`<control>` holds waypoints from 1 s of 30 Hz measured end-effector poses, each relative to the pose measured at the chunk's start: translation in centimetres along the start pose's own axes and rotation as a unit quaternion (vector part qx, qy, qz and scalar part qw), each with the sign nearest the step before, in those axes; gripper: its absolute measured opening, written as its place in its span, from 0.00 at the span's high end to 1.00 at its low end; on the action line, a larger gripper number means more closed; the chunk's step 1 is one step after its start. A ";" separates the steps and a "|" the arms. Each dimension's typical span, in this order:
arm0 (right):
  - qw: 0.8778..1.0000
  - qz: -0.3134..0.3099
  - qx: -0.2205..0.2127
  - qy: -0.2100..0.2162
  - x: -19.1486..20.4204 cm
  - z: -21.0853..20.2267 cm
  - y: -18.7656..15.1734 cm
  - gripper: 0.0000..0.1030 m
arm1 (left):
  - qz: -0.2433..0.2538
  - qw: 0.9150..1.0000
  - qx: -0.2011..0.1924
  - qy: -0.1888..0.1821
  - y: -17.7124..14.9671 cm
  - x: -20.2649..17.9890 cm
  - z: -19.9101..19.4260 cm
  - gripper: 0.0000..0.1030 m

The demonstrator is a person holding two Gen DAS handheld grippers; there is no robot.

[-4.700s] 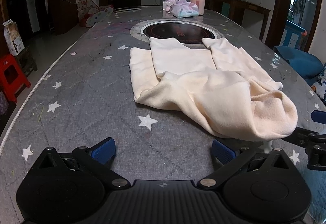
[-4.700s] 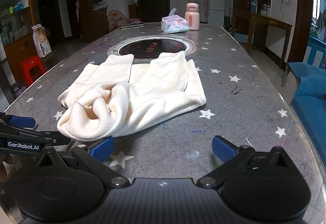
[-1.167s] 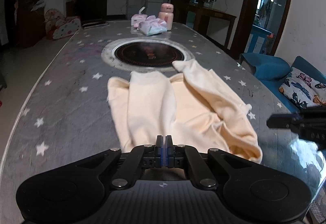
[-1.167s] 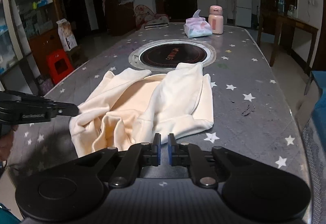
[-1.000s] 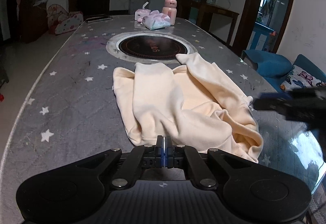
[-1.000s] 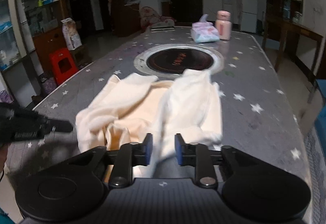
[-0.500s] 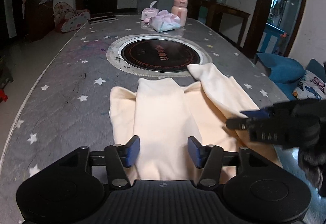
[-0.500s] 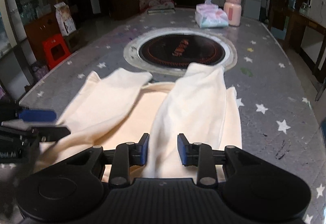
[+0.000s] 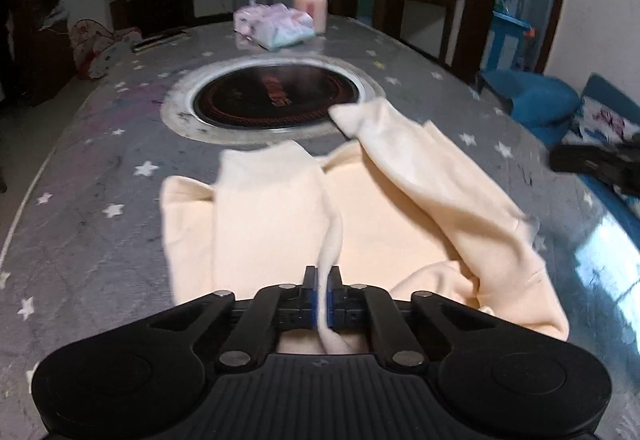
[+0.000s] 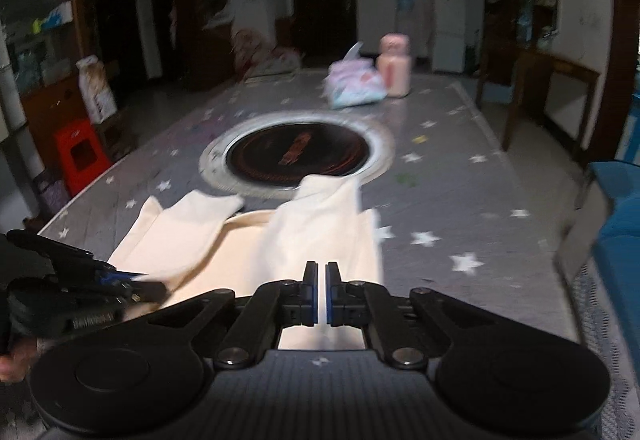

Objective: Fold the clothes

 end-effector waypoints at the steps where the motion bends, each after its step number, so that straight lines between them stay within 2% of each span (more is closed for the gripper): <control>1: 1.000 0.004 -0.006 -0.006 -0.7 -0.9 -0.1 0.97 | -0.001 1.000 -0.005 0.003 0.0 0.1 -0.5 0.97; 5: 1.000 -0.003 -0.007 -0.007 -1.2 -2.7 -0.6 0.96 | -0.006 1.000 -0.027 0.015 -0.2 0.4 -2.3 0.97; 8: 1.000 -0.015 -0.002 0.008 0.1 -2.0 -0.5 0.92 | -0.020 0.998 -0.049 0.023 -0.8 0.8 -4.5 0.97; 12: 0.999 -0.032 0.010 0.035 2.6 -0.1 0.0 0.74 | -0.045 0.996 -0.062 0.036 -2.0 1.7 -7.0 0.97; 14: 0.998 -0.040 0.017 0.043 3.9 1.1 0.1 0.73 | -0.057 0.995 -0.064 0.044 -2.7 2.3 -8.0 0.97; 16: 0.997 -0.053 0.029 0.044 5.4 2.7 0.1 0.66 | -0.064 0.995 -0.066 0.046 -3.3 2.6 -8.8 0.97; 17: 0.997 -0.059 0.036 0.043 6.2 3.6 0.1 0.65 | -0.067 0.994 -0.068 0.047 -3.6 2.8 -9.1 0.97; 20: 0.996 -0.070 0.050 0.021 7.1 6.0 -0.4 0.70 | -0.077 0.993 -0.070 0.050 -4.4 3.2 -9.9 0.97; 21: 0.996 -0.071 0.055 0.014 7.0 6.5 -0.6 0.86 | -0.081 0.993 -0.069 0.051 -4.7 3.3 -10.1 0.97; 22: 0.996 -0.063 0.059 0.011 6.6 6.6 -0.8 0.96 | -0.083 0.993 -0.068 0.052 -4.9 3.5 -10.2 0.97; 24: 0.998 -0.042 0.050 0.006 5.3 5.5 -1.1 0.96 | -0.088 0.992 -0.066 0.055 -5.5 3.9 -10.3 0.97; 30: 1.000 -0.011 -0.005 -0.016 0.9 -1.6 -2.1 0.98 | -0.097 0.992 -0.055 0.059 -6.7 4.9 -10.7 0.97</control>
Point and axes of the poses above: each gripper's, at about its wrist camera, not at the fingertips, and z roughly the way its jaws point, x to its left, y to its top, the point moved 2 cm from there along z, roughly the way its jaws point, and after that the axes turned 13 degrees about -y, right-handed, at the moved point
